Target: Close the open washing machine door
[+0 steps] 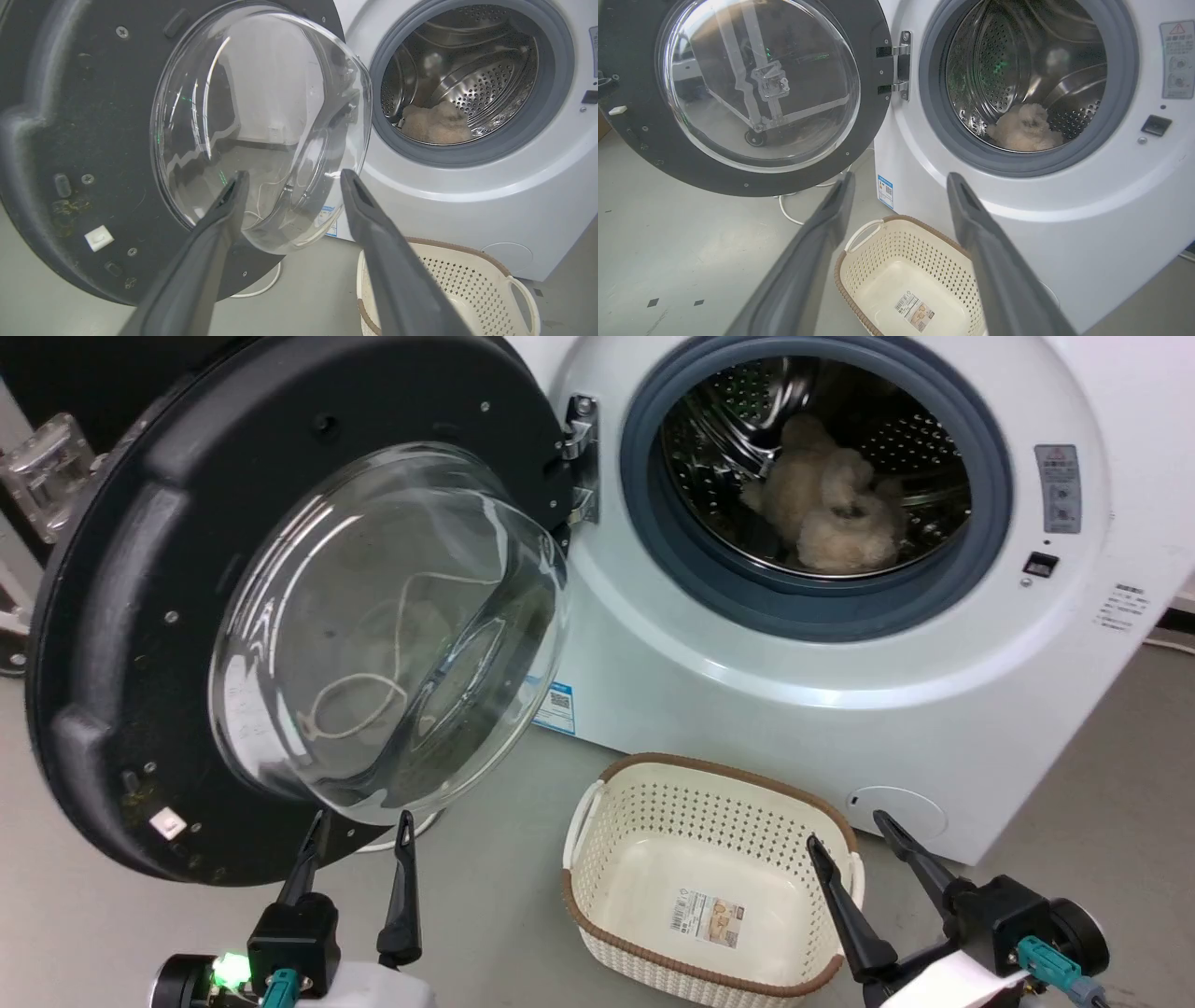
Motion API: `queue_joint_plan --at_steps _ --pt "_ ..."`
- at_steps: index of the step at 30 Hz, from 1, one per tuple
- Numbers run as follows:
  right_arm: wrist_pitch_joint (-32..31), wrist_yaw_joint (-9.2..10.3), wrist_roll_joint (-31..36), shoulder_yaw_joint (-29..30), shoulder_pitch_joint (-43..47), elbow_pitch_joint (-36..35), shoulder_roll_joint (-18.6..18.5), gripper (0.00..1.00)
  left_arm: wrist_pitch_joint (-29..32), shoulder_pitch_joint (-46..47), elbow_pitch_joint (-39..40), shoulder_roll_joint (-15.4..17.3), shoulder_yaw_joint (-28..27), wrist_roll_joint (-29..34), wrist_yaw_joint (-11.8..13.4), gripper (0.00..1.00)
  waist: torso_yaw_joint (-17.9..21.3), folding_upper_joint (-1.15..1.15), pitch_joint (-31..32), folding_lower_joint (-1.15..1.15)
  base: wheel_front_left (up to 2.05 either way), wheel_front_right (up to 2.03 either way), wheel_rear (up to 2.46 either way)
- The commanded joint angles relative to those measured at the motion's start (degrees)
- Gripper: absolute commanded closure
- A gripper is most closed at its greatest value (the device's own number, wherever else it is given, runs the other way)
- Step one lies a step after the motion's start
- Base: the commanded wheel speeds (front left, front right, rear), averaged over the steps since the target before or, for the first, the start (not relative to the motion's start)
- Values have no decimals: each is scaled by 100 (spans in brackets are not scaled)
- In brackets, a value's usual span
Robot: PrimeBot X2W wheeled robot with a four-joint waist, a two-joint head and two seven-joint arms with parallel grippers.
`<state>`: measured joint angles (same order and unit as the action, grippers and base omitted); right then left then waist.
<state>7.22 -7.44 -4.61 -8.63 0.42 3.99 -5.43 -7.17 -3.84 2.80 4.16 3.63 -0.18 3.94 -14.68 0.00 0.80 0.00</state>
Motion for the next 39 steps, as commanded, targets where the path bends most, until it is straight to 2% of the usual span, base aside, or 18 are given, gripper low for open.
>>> queue_joint_plan --at_steps 1,19,39 --pt "56 -2 -45 -34 -91 30 -42 0 -61 -81 33 22 22 -14 30 0 -30 0 1 0 0 0 0" --pt "271 -3 -195 -239 -37 156 -129 0 -276 -211 148 62 68 -56 189 0 -442 0 33 0 0 0 0" --pt "511 -4 -341 -472 57 299 -154 0 -516 -325 173 82 88 -120 211 2 -883 0 87 0 0 0 0"
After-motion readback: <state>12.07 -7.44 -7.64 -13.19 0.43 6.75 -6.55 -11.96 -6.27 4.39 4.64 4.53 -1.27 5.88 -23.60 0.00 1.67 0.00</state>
